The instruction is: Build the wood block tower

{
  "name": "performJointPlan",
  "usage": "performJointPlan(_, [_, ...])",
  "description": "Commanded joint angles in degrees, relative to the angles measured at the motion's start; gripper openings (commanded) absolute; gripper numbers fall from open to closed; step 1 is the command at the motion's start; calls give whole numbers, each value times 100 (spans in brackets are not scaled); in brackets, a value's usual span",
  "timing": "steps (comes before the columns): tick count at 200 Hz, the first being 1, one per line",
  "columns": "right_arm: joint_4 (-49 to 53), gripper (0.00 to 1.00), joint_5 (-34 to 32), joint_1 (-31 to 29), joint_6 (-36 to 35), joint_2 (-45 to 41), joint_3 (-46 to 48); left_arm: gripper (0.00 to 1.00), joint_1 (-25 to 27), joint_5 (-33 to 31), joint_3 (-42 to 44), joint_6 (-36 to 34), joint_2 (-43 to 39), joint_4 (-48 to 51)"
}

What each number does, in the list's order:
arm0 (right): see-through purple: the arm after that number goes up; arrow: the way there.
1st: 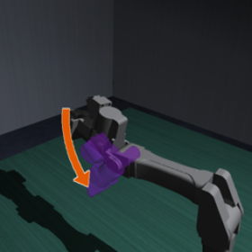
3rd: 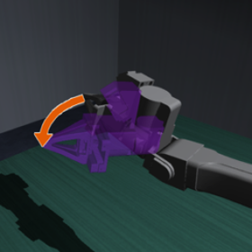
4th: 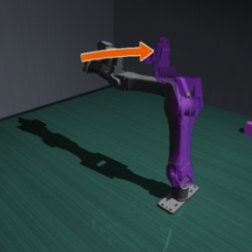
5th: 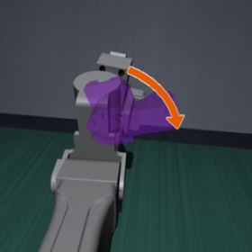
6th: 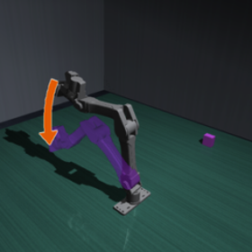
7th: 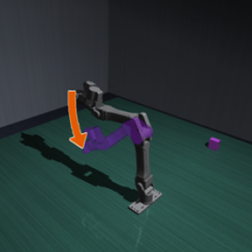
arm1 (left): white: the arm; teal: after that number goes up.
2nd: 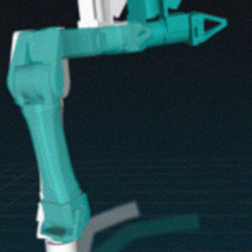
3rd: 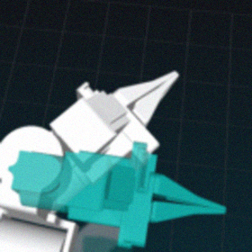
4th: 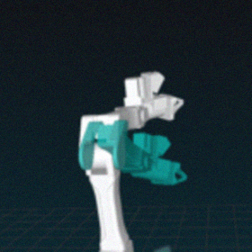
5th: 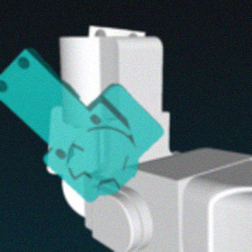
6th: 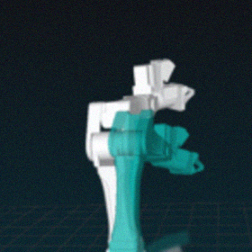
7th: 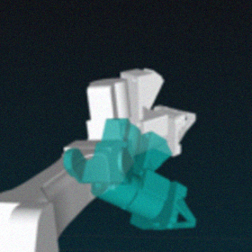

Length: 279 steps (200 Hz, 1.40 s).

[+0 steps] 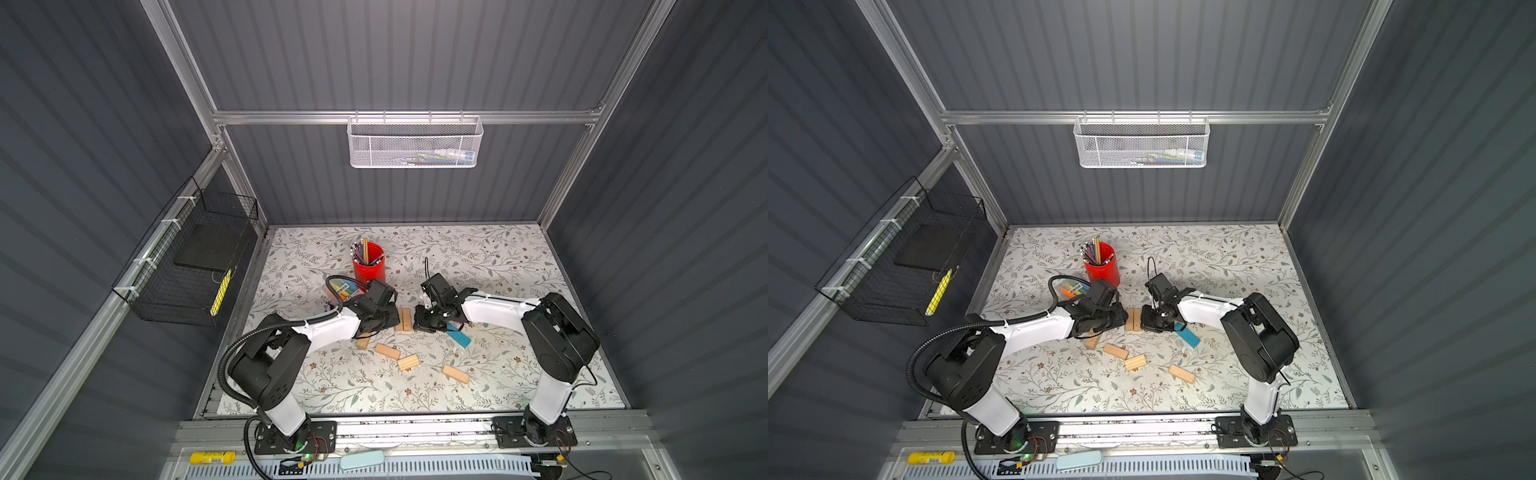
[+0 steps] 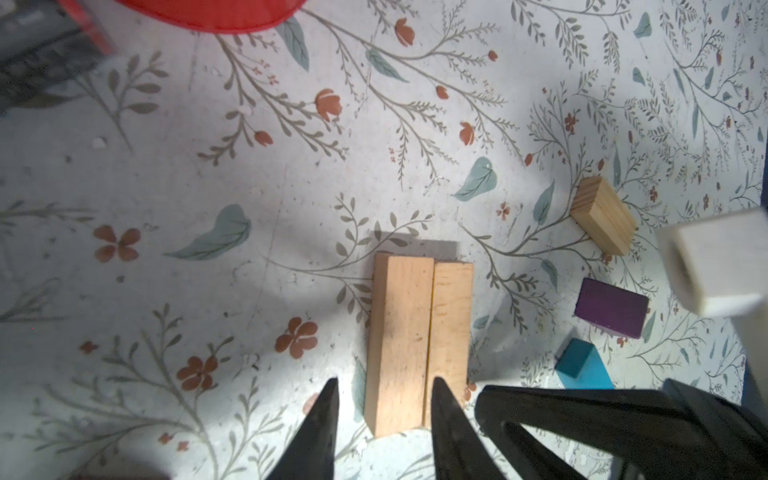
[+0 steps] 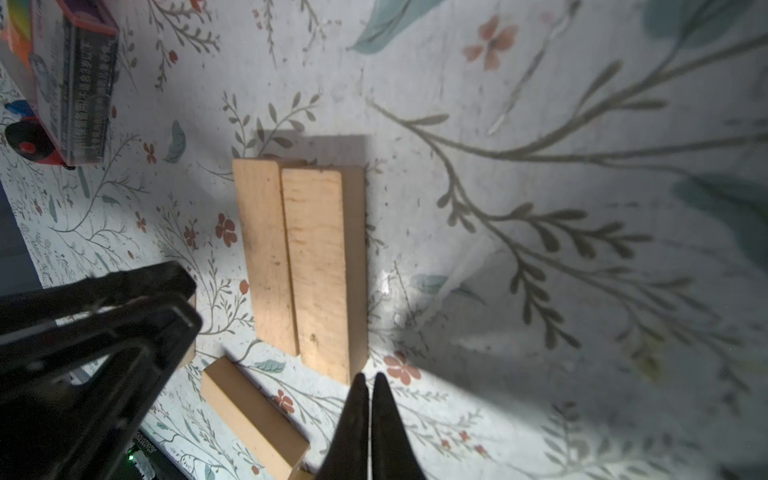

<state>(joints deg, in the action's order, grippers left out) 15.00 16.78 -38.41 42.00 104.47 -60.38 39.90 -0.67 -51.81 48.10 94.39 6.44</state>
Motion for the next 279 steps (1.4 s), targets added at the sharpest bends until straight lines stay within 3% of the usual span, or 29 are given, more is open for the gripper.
performJointPlan(1, [72,8,52,-17,1,159,-60,38,-44,-118,4,-115,-149,204])
performJointPlan(147, [69,7,107,-61,-29,438,-339,38,-44,-250,13,-109,-228,349])
performJointPlan(223, [551,8,-457,34,-365,620,-763,38,-44,-223,-22,-134,-114,345])
performJointPlan(279, [524,7,-376,106,-438,861,-1006,38,-44,-293,-22,-138,-140,393])
